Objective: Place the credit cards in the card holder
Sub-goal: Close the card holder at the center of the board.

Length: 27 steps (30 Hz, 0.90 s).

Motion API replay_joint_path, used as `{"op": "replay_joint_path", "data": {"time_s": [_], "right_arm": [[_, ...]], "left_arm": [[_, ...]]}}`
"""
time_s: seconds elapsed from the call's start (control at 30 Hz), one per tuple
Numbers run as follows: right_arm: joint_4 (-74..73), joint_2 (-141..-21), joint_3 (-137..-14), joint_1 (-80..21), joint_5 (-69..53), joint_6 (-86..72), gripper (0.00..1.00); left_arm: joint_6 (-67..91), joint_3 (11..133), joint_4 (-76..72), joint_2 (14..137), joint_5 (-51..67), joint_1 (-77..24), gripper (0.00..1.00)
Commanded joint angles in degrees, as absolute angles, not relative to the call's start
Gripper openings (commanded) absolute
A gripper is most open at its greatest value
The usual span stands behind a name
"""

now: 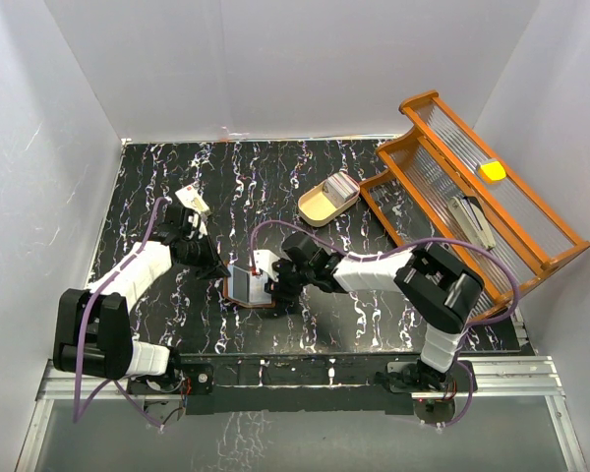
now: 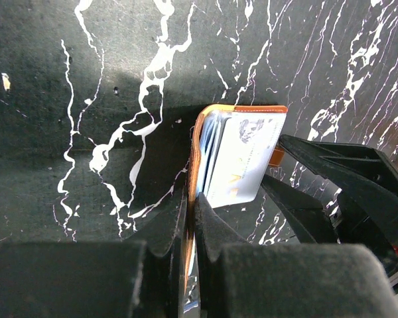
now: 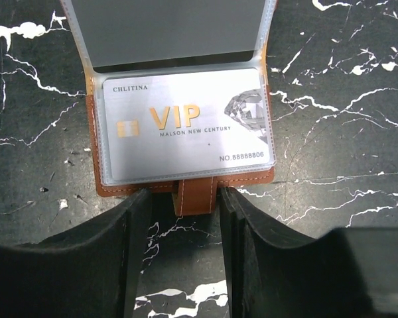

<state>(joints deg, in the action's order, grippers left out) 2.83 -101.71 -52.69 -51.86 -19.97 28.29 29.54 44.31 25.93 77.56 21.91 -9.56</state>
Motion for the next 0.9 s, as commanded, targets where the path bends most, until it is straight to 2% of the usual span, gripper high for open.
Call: {"op": "replay_joint_path", "data": {"time_s": [0.0, 0.23, 0.4, 0.87], "right_arm": [[4.4, -103.8, -55.7, -52.6, -17.5, 30.4, 0.41], [4.4, -102.2, -55.2, -52.7, -15.7, 30.5, 0.18], [12.1, -95.3, -50.6, -52.7, -16.5, 24.1, 0.0], [19.2, -94.1, -48.8, -52.7, -18.6, 13.3, 0.0]], "left_arm": [[28.9, 45.1, 27.5, 77.9, 23.6, -9.2, 0.0], [29.0, 46.1, 29.5, 78.1, 20.7, -8.8, 0.0], [28.7, 47.2, 31.8, 78.1, 17.4, -8.3, 0.0], [28.6, 46.7, 31.4, 81.6, 19.2, -8.0, 0.0]]}}
